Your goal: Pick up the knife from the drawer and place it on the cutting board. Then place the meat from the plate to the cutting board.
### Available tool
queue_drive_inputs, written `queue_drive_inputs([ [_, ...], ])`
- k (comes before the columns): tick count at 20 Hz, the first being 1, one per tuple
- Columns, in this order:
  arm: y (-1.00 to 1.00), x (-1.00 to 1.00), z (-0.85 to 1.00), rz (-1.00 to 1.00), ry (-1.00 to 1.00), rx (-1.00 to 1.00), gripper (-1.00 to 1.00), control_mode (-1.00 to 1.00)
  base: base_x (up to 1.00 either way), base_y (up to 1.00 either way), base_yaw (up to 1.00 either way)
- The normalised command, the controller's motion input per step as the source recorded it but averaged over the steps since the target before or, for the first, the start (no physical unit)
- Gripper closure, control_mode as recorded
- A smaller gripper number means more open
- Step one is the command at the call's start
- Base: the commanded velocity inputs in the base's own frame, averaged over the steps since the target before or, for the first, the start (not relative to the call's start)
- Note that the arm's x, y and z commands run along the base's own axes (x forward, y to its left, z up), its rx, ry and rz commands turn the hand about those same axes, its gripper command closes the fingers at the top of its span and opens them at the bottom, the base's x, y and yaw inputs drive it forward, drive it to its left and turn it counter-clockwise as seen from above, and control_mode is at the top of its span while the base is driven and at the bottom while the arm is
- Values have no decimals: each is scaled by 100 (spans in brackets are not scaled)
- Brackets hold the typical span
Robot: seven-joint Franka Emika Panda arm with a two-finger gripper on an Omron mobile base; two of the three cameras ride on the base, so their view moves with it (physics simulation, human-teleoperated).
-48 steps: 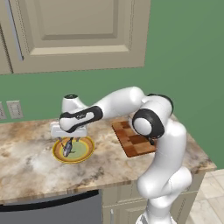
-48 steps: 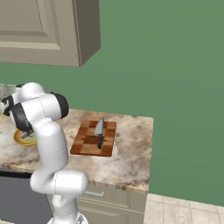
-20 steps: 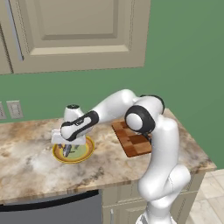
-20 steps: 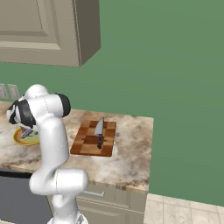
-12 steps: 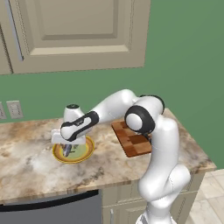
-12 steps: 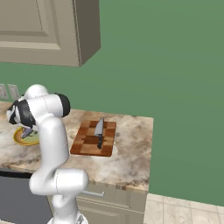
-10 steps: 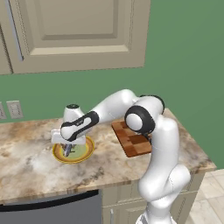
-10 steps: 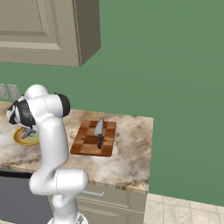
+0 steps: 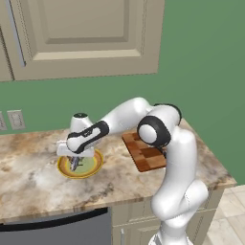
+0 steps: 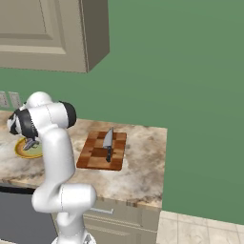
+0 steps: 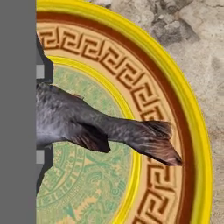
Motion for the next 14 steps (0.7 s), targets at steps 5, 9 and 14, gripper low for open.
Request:
queue_drive_inputs([
  [5,-68,0,23,0,-11,3,100,-100,0,0,0],
  [9,-57,-1,10,0,-4,-1,100,-100,0,0,0],
  [14,-61,0,20,0,-2,-13,100,-100,0,0,0],
])
